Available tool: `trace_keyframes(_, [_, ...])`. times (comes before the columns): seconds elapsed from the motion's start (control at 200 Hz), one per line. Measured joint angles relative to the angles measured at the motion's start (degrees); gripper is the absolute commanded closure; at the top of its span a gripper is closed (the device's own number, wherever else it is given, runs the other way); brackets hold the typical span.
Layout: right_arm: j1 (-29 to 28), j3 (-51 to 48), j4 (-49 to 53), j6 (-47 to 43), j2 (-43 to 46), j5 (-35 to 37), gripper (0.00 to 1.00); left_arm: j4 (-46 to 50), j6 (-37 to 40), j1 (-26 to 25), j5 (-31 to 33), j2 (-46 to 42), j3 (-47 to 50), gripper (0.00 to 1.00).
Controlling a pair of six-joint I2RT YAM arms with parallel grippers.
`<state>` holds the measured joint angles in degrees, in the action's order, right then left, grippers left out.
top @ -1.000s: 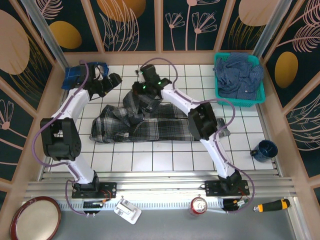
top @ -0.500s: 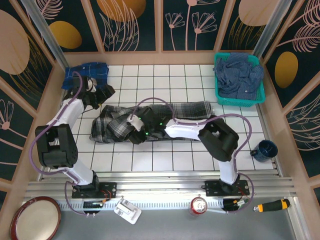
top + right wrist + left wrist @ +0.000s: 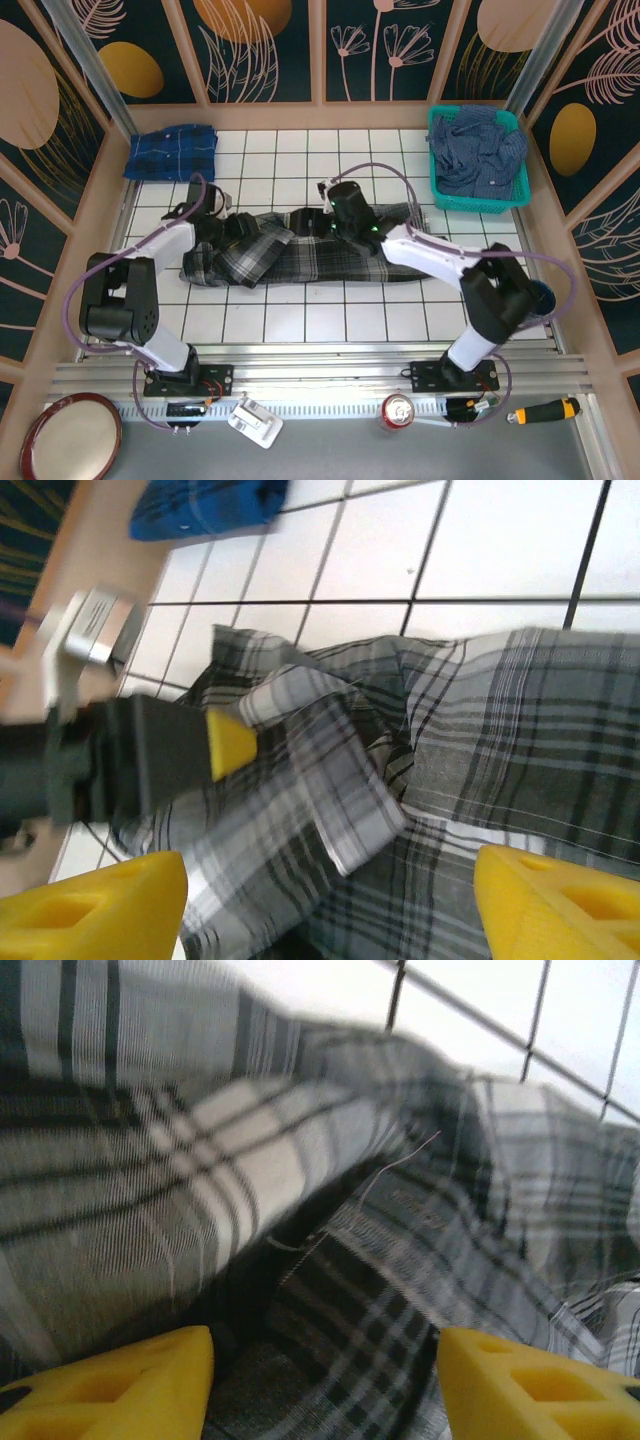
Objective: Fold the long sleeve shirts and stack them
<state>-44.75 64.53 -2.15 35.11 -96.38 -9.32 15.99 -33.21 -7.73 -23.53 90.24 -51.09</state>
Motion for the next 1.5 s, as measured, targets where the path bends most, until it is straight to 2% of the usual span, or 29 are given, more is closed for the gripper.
trace_keyframes(0.15, [-0.44,8.17,2.05,3.39,-11.63,-2.86,0.23,-0.61,-0.76,0.00,-0.61,-3.23,3.13,0.55])
trace_keyframes(0.315, [-0.33,15.37,5.70,3.41,-19.43,-5.46,0.26,-2.71,-1.86,-0.20,-2.95,-8.70,6.56,0.56])
trace_keyframes(0.596, [-0.66,20.20,6.71,-1.88,-21.16,-14.84,0.28,-6.84,-4.92,-0.22,-9.33,-13.27,10.54,0.55])
trace_keyframes(0.796, [-1.05,17.99,6.75,-4.31,-21.09,-16.15,0.27,-7.76,-6.43,-0.22,-12.44,-13.79,11.26,0.57])
trace_keyframes(0.891, [-1.05,15.45,7.13,-5.81,-21.09,-16.31,0.27,-7.76,-7.45,-0.22,-12.33,-15.30,11.41,0.59])
trace_keyframes(1.026, [-1.11,14.58,8.22,-9.51,-21.33,-16.28,0.28,-7.82,-9.16,-0.22,-11.72,-18.10,11.13,0.56])
trace_keyframes(1.211, [-2.86,18.67,9.35,-15.78,-24.63,-16.35,0.31,-4.33,-9.16,0.35,-8.87,-17.40,4.70,0.54])
trace_keyframes(1.281, [-4.11,22.05,11.02,-17.97,-26.86,-15.72,0.40,-3.30,-8.74,1.77,-7.67,-17.14,1.88,0.52])
trace_keyframes(1.406, [-5.81,26.36,13.51,-20.83,-29.49,-12.83,0.78,-2.34,-8.44,5.51,-6.32,-16.94,-0.44,0.52])
trace_keyframes(1.501, [-6.36,26.40,14.62,-22.45,-29.35,-10.95,0.97,-1.49,-8.37,7.54,-5.05,-16.02,-0.83,0.50])
